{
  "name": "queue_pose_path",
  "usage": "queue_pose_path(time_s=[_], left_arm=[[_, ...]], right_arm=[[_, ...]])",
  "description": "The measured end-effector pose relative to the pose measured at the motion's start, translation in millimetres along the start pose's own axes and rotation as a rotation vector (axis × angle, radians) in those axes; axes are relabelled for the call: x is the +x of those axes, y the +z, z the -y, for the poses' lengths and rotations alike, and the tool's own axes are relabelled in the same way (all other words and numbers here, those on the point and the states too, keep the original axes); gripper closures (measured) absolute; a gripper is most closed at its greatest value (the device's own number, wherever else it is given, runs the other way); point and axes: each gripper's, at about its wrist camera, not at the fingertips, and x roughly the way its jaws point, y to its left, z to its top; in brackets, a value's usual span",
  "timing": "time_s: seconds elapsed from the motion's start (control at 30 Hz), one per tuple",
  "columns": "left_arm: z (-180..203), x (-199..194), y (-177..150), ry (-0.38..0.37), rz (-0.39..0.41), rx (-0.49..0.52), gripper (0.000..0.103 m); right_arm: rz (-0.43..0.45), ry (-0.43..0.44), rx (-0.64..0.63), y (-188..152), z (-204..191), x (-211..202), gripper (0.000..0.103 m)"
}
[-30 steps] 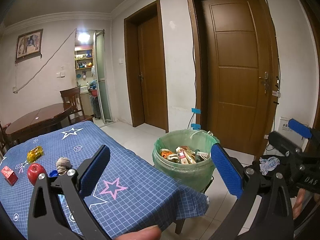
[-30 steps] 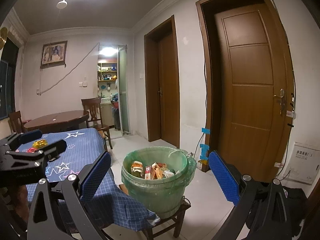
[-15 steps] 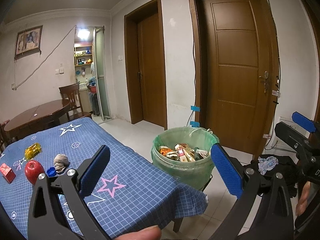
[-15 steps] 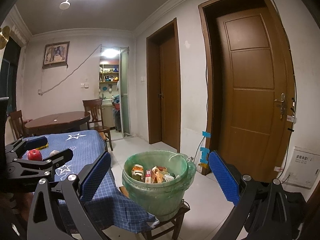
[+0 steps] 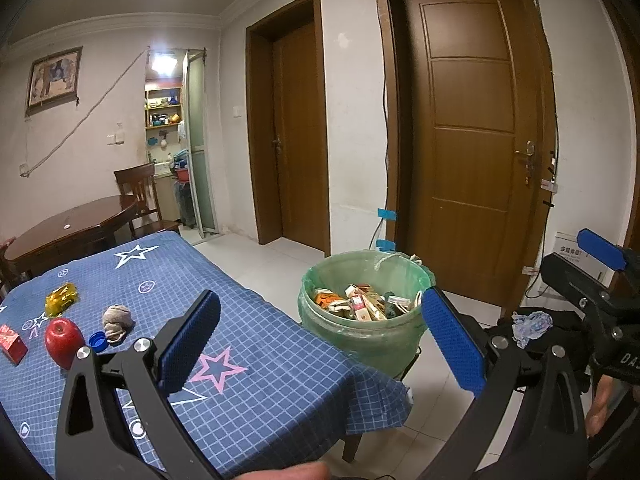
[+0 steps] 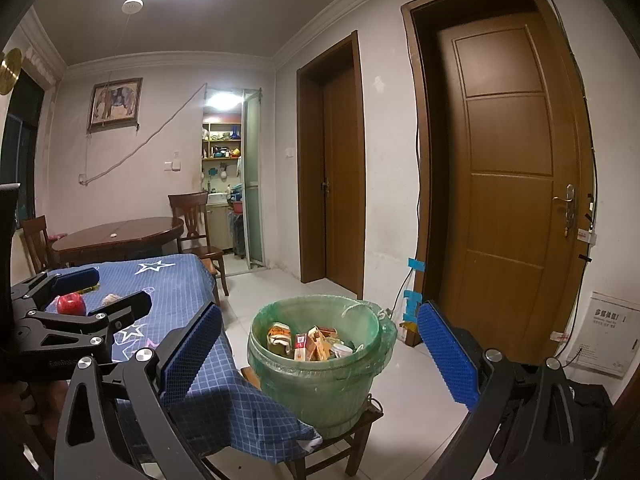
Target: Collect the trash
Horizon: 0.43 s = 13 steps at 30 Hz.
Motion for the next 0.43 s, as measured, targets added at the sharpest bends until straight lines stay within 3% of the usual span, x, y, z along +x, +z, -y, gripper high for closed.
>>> queue_pose_path(time_s=[0.43], left_arm=[[1.7, 2.9, -3.3, 0.021, -0.009, 0.004, 0.006]], right_arm=[[-0.003, -0.004, 0.005, -0.6, 0.7, 1.0, 0.005]])
